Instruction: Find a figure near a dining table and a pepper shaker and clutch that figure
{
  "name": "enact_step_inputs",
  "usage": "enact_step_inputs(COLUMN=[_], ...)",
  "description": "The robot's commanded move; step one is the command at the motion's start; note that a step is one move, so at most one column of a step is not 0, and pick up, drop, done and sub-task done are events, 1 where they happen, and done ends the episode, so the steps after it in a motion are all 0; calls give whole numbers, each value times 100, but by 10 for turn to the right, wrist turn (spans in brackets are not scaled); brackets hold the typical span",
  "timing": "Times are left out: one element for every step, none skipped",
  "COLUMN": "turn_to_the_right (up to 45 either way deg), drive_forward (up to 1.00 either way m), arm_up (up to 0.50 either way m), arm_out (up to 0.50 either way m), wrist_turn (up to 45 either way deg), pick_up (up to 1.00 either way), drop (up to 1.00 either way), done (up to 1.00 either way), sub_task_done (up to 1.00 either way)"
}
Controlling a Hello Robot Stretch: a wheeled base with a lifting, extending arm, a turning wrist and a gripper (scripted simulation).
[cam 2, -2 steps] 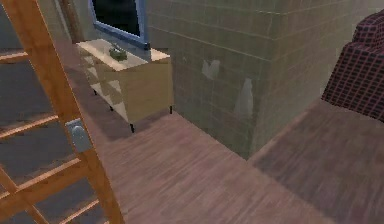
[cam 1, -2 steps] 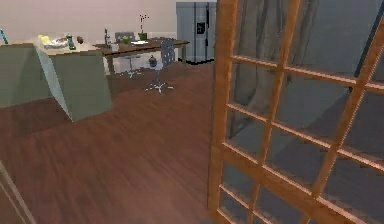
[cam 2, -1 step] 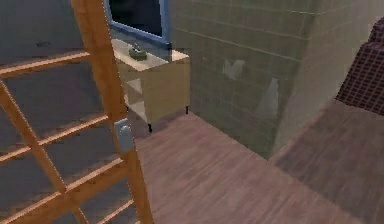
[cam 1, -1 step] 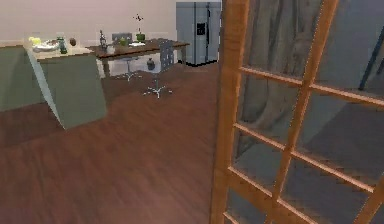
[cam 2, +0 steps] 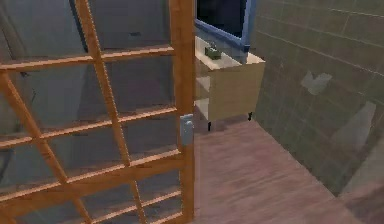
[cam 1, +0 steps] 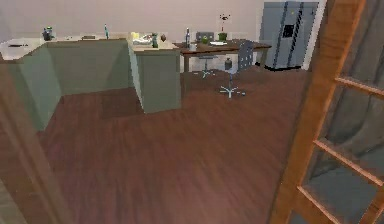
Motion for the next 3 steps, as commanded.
enact_step_inputs(turn_to_the_right=[0, -60, -30], drive_forward=[45, 0, 0], arm_up=[0, 0, 0], arm_out=[0, 0, 0], wrist_turn=[0, 0, 0], pick_up=[0, 0, 0], drop=[0, 0, 0], done=[0, 0, 0], sub_task_done=[0, 0, 0])
